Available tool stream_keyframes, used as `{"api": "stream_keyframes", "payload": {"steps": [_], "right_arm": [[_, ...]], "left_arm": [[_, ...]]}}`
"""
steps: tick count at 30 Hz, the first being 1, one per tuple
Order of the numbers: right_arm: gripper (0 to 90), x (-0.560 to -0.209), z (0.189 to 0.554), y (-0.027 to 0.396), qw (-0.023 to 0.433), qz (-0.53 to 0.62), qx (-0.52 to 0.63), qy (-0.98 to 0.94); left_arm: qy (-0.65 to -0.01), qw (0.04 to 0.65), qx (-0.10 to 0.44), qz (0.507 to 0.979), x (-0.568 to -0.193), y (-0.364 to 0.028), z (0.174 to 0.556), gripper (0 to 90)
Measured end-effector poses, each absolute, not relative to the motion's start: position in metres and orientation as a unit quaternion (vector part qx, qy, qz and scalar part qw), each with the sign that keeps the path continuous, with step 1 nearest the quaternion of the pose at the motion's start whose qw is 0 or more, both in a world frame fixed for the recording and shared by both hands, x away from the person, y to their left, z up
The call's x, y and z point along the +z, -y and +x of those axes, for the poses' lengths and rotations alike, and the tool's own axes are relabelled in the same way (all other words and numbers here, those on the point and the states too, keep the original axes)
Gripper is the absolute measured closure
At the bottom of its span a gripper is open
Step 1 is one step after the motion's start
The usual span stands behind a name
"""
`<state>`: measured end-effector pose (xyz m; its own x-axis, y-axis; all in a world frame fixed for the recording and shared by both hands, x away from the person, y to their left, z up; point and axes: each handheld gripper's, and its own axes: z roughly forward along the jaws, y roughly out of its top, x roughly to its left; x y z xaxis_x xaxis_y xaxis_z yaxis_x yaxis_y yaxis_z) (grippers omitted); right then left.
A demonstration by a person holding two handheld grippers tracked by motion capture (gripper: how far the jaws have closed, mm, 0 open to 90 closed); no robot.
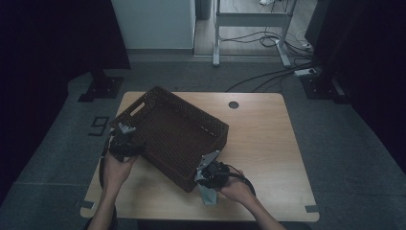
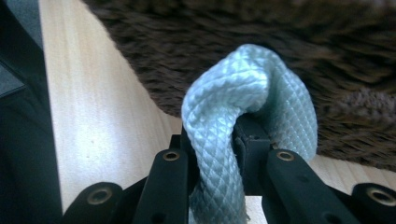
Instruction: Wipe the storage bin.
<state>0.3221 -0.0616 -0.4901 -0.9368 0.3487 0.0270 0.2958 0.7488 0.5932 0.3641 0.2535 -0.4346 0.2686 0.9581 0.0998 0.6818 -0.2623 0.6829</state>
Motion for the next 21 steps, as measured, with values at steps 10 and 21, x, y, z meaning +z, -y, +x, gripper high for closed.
{"api": "stream_keyframes", "payload": {"steps": [10, 21], "right_arm": [[75.3, -0.492, 0.335, 0.069, 0.051, 0.189, 0.301, -0.933], [75.4, -0.491, 0.35, 0.08, 0.055, 0.214, 0.298, -0.929]], "left_arm": [[-0.546, 0.266, 0.26, 0.751, -0.435, -0.253, 0.364, 33.5], [-0.545, 0.266, 0.26, 0.751, -0.435, -0.253, 0.364, 33.5]]}}
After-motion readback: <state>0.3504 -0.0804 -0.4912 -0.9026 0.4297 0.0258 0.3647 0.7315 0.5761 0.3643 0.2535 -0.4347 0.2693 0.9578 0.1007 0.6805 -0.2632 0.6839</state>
